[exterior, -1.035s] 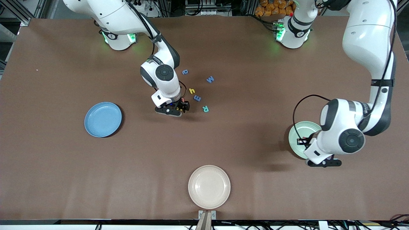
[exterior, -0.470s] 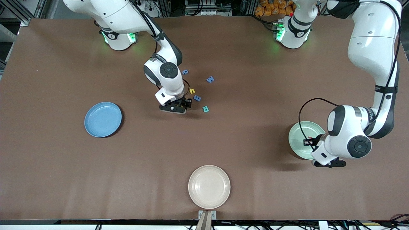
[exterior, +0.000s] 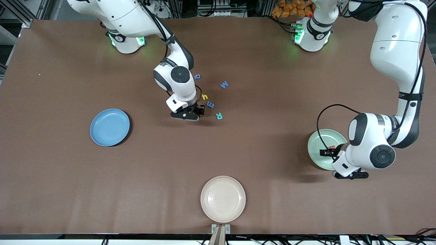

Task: Sort uppercase to blue plate, lowercase to green plate
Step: 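Release the w on the green plate while the right gripper grasps the H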

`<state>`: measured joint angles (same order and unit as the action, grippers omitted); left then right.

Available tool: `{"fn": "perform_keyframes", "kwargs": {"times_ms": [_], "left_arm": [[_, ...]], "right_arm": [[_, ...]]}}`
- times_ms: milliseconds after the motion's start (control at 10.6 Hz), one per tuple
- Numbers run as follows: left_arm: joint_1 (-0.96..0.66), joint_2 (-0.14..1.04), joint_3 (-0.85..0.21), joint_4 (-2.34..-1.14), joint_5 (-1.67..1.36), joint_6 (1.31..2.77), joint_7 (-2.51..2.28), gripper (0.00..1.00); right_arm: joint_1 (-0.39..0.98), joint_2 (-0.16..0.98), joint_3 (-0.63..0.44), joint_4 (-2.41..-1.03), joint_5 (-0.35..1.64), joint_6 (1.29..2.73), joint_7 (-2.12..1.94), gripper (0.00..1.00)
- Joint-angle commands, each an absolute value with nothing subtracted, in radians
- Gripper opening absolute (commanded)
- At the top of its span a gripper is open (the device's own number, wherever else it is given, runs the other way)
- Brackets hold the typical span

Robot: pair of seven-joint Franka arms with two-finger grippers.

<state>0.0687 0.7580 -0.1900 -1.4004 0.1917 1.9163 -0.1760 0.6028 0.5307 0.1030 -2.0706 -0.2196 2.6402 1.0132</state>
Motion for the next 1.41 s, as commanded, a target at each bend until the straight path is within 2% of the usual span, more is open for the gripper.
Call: {"fn": "perform_keyframes", "kwargs": {"times_ms": [0, 188, 470, 658, 1035, 1317], "left_arm": [[0.072, 0.721, -0.204, -1.404, 0.198, 1.911, -0.175, 1.0], [0.037, 0.69, -0.218, -1.405, 0.193, 1.885, -0.198, 1.0], [-0.052, 0.638, -0.218, -1.405, 0.193, 1.809, -0.323, 1.0], [-0.103, 0.623, -0.235, -1.405, 0.192, 1.778, -0.437, 1.0], [-0.1, 0.608, -0.327, -1.405, 0.192, 1.744, -0.572, 1.0], [-0.098, 0.575, -0.365, -1.41, 0.089, 1.706, -0.63, 1.0]], "right_arm": [[0.598, 0.528, 0.104, -2.088, -0.247, 2.66, 1.028, 0.63], [0.598, 0.528, 0.104, -2.089, -0.249, 2.661, 1.026, 0.6], [0.595, 0.528, 0.104, -2.102, -0.249, 2.674, 1.02, 0.5], [0.592, 0.528, 0.104, -2.109, -0.249, 2.675, 1.008, 0.38], [0.591, 0.526, 0.106, -2.111, -0.249, 2.675, 0.992, 0.17], [0.569, 0.519, 0.107, -2.099, -0.245, 2.654, 0.965, 0.16]]}}
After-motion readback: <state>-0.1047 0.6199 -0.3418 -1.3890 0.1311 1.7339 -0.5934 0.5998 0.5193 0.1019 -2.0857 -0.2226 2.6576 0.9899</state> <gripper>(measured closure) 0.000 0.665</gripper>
